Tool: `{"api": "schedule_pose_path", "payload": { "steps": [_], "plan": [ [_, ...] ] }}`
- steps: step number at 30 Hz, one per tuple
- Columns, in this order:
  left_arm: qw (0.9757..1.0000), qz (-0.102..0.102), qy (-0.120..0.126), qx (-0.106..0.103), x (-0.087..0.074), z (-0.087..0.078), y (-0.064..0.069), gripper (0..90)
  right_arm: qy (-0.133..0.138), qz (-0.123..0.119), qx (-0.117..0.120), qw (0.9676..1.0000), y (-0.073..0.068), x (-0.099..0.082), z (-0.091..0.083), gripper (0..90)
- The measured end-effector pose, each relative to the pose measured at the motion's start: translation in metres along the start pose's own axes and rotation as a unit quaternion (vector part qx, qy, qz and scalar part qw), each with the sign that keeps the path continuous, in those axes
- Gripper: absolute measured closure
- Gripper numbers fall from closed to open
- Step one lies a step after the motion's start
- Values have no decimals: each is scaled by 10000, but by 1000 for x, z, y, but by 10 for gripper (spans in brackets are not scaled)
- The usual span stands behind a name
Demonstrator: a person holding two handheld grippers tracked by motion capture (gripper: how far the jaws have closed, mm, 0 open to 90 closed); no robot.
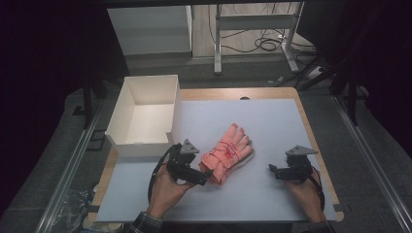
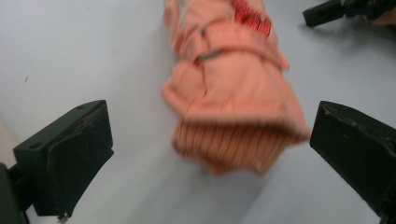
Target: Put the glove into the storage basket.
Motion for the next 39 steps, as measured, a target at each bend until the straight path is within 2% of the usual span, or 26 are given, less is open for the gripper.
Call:
{"api": "schedule_pose_path", "payload": {
  "steps": [1,3,5,7,11,14,15,18,21,22,25,33,35,36,37,39],
  "plan": [
    [10000,0,0,0,0,0,0,0,0,0,0,10000,0,0,0,141],
    [9999,104,-10,-16,13,10,6,0,11,0,1,10000,0,0,0,141],
    [9999,144,-33,-20,17,14,7,0,12,1,-1,10000,0,0,0,141],
    [9997,239,-83,-38,27,26,12,0,17,6,1,10000,0,0,0,141],
    [9994,299,-165,-38,34,38,16,0,16,5,3,10000,0,0,0,141],
    [9990,345,-300,-13,38,55,20,0,17,6,5,10000,0,0,0,141],
    [9990,345,-300,-13,38,55,20,0,17,7,5,10000,0,0,0,141],
    [9981,411,-460,37,35,72,24,0,19,14,6,10000,0,0,0,141],
    [9975,437,-555,55,32,80,25,0,19,6,5,10000,0,0,0,141],
    [9967,488,-642,103,28,88,26,0,20,1,5,10000,0,0,0,141],
    [9955,525,-769,148,22,97,28,0,21,4,7,10000,0,0,0,141],
    [9949,445,-897,131,12,108,28,15,20,5,7,10000,0,0,0,141],
    [9939,490,-981,81,9,111,31,47,19,4,6,10000,0,0,0,141],
    [9926,538,-1083,103,6,113,33,57,18,4,6,10000,0,0,0,141],
    [9926,538,-1083,103,6,113,33,68,18,4,6,10000,0,0,0,141],
    [9907,504,-1253,136,4,113,34,101,19,4,5,10000,0,0,0,141]
  ]
}}
Point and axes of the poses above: each handheld gripper's, and its own axes: z roughly forward along the jaws, x roughly out of its top, y roughly to its right, the point moved 10 cm from there along z, roughly forward along the jaws, and after that the axes turned 10 degrees about x, right-handed, at the moved point
